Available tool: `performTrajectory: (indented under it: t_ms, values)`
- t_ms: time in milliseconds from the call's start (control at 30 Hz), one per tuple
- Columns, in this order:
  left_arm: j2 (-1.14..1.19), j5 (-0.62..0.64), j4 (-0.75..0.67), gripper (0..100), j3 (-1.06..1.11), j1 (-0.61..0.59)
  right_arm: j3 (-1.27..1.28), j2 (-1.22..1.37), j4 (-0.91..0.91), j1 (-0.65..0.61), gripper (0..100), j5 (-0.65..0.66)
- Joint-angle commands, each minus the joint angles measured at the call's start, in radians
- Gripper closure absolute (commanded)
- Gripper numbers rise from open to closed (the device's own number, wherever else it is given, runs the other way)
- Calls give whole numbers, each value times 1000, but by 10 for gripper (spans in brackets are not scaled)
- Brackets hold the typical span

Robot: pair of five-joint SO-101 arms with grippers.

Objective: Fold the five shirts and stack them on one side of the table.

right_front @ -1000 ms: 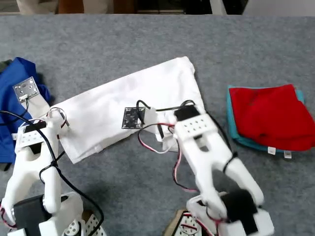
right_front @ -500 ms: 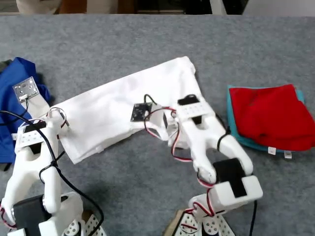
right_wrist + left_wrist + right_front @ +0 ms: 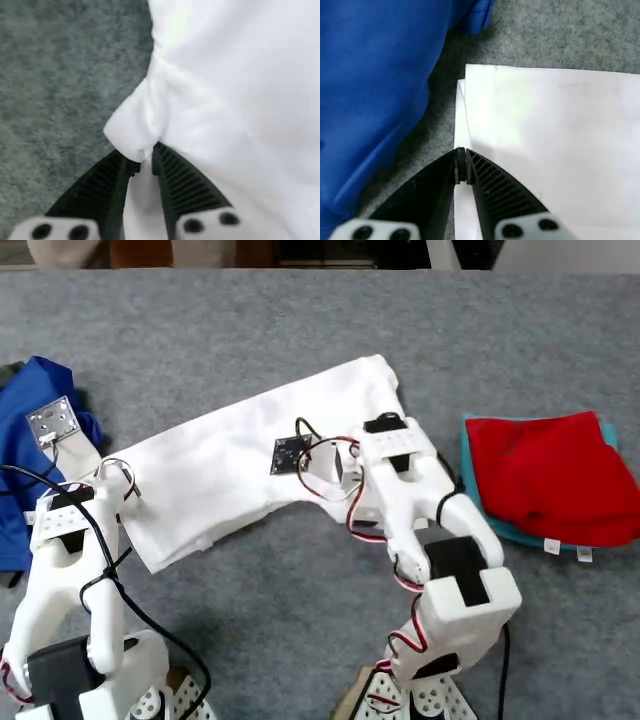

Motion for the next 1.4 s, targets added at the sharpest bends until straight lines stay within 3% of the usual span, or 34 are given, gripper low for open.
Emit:
performTrajectory:
  t_ms: [0,367,733,1000,1200,1367]
  values:
    - [-4,0,-5,980,-46,-2,-27,5,9,28,995,5]
    - [-4,0,-5,980,-46,-2,-509,65,351,1,995,5]
    - [-4,-2,-5,980,-46,-2,-1357,595,678,-71,995,63]
    - [-4,-2,-5,980,-44,-2,-1751,863,684,-82,971,91]
    - [-4,-2,-3,980,-44,-2,-1922,929,687,-77,716,92]
    - [-4,-2,-3,980,-44,-2,-2009,931,689,-77,769,92]
